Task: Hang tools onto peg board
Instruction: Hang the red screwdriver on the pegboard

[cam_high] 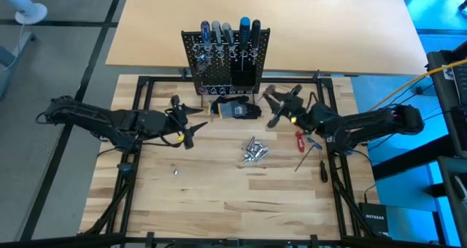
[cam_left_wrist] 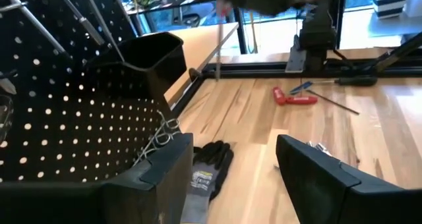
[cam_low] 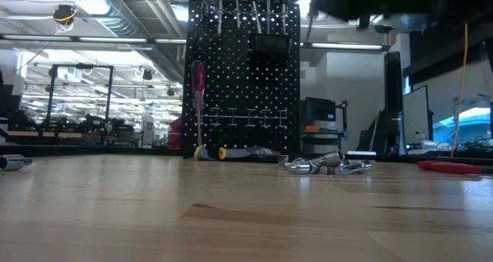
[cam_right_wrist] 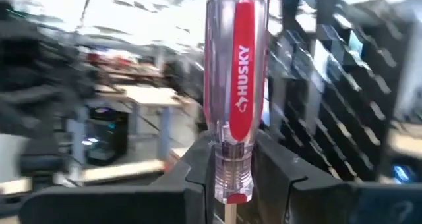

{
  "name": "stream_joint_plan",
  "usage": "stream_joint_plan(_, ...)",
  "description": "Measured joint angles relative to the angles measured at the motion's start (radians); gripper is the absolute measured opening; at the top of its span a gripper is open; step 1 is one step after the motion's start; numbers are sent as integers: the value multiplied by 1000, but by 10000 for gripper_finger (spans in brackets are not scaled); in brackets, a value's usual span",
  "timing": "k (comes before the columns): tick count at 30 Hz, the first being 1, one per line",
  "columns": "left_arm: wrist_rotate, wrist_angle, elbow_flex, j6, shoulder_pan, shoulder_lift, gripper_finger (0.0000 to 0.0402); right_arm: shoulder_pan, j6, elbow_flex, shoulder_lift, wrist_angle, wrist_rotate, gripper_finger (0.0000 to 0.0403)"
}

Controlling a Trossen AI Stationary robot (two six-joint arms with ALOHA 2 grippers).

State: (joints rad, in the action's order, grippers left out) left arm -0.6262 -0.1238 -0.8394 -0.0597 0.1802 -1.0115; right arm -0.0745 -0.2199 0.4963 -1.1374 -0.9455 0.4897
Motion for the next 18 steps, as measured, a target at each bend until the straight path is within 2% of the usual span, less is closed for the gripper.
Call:
stream_joint_plan(4,0,0,0,-11,0,-3,209,-126,122,-29,-18,-5,-19,77)
stream_joint_plan(10,0,0,0,-19,0,-5,210,-271,222,-34,-84,-54,-118,73)
stream_joint_plan(13,0,0,0,-19,0,-5,210,-320,292,-34,-147,-103,-152,75)
stream_joint_plan(18,1,0,0,-19,0,-5,210,-347,319,-34,-256,-221,-170,75)
